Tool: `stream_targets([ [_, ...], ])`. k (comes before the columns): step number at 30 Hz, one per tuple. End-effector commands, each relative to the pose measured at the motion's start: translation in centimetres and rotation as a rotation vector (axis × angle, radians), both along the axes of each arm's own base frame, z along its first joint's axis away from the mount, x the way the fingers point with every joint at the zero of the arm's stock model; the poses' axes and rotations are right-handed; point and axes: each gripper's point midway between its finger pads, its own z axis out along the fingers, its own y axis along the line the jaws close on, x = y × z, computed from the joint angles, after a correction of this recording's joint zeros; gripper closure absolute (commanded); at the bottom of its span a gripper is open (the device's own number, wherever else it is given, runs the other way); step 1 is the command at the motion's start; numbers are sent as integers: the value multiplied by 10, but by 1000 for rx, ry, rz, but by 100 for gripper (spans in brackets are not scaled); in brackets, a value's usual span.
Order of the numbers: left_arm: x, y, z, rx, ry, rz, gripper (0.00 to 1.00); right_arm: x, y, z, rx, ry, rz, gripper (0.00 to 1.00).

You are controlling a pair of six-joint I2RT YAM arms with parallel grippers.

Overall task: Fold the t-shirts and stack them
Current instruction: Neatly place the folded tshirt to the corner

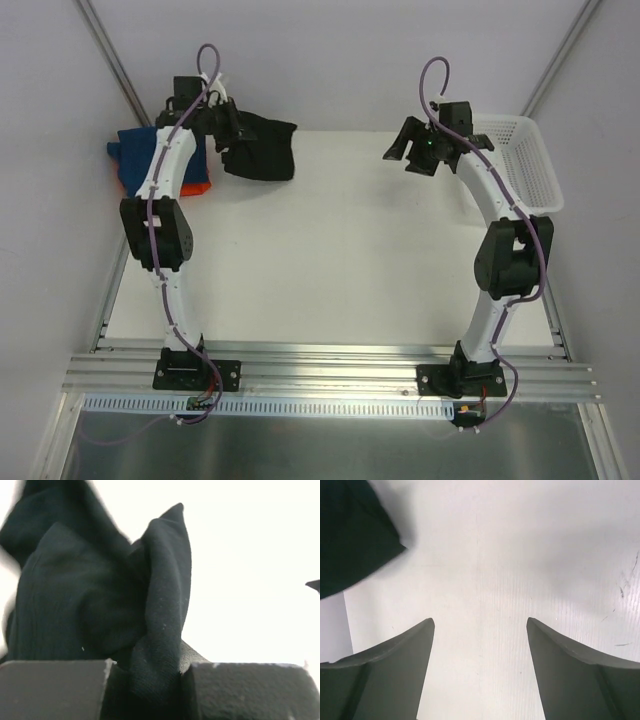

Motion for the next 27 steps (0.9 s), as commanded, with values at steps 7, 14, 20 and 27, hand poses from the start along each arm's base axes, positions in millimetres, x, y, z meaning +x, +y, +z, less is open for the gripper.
stream_targets([
  [7,-30,95,62,210,-142,117,100,-10,7,-1,7,7,24,21],
  [14,-32,172,86,257,-194,246,100,-9,10,-1,23,9,23,21],
  [20,-8,185,80,298,-235,226,100,-15,7,-6,8,14,20,21],
  [27,29,221,62,433,-271,290,100,-27,0,-4,-29,3,19,21],
])
